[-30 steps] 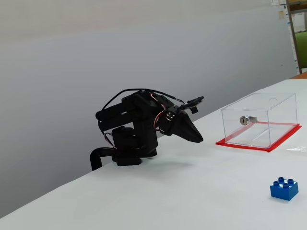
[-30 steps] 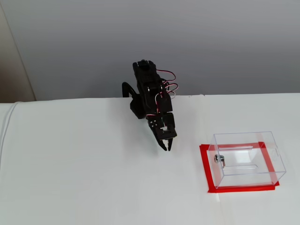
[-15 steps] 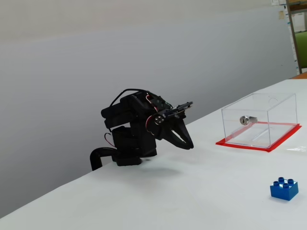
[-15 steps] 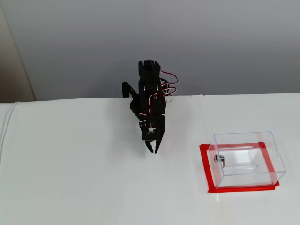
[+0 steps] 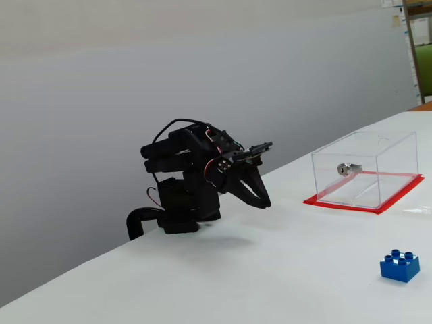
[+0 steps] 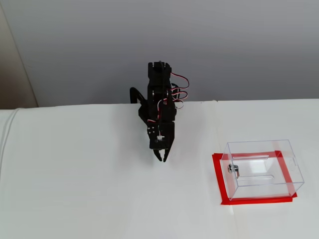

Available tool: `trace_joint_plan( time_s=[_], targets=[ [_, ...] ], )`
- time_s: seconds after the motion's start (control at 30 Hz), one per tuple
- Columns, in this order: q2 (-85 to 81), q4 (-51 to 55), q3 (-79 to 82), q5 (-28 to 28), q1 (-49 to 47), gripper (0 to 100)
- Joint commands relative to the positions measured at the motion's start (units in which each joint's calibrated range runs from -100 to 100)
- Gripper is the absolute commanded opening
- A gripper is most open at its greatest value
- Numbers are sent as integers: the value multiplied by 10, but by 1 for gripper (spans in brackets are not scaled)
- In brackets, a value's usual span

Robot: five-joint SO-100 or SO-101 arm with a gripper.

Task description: Pick the blue lego brick and place it into the transparent box

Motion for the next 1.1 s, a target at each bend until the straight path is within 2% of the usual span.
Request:
trace_joint_plan(
  time_s=[0.0,0.27,0.47,0.7,0.9,1.07],
  targets=[
    [156,-7,-121,2,-3,2],
    [370,-10,-276,2,-4,2],
    [461,-136,-279,-3,-17,2],
    [540,-161,-332,-3,-7,2],
    [623,-161,-427,3,-8,17],
    [688,-157,-493,17,-12,19]
  ],
)
